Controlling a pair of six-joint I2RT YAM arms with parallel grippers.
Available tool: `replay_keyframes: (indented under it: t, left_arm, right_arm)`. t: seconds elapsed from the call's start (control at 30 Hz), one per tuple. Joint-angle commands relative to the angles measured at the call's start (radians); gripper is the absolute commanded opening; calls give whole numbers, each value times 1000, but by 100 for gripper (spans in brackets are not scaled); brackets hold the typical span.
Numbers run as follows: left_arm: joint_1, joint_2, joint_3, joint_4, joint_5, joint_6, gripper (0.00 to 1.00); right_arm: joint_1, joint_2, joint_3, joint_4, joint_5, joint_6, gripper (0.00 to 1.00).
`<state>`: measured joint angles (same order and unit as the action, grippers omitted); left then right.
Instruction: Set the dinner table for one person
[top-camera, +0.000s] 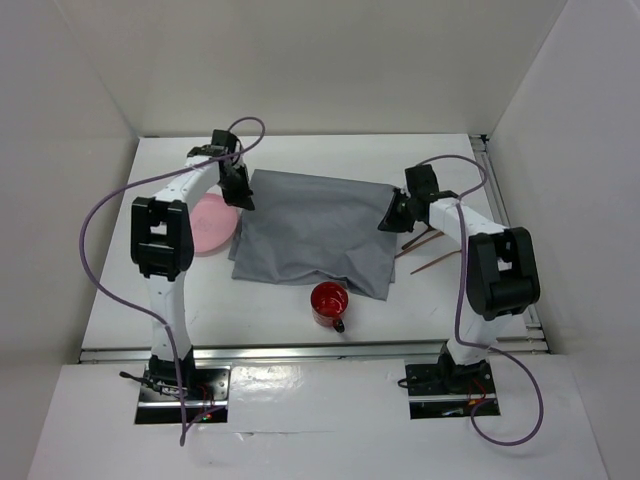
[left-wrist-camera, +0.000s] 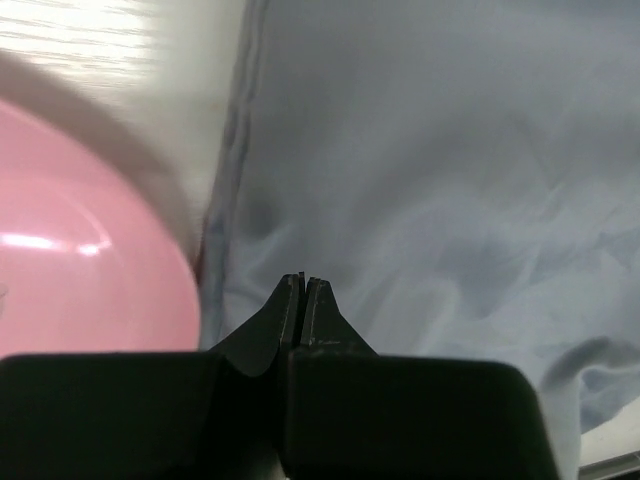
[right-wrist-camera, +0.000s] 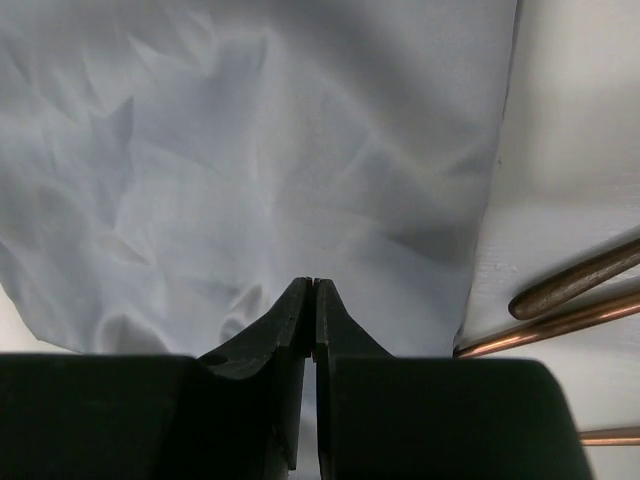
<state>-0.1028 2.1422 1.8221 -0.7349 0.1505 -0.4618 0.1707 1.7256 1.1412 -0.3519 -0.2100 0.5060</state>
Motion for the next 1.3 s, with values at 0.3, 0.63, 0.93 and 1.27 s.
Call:
replay_keyframes:
  t: [0.3,0.63,0.93,1.27]
  left_arm:
    - [31,55,-40,0,-155,-37,0]
    - [54,96,-35,3,-126,-6,0]
    - [63,58,-35,3,-137,3,0]
    - [63,-47,-15,-9,-32,3,13]
  right_arm:
    - [1,-57,12,-29,1,-32,10]
    - [1,159,112,-48,47,-41,11]
    - [1,393,314,-61,89,-73,11]
    - [1,315,454,-105,67,-106,19]
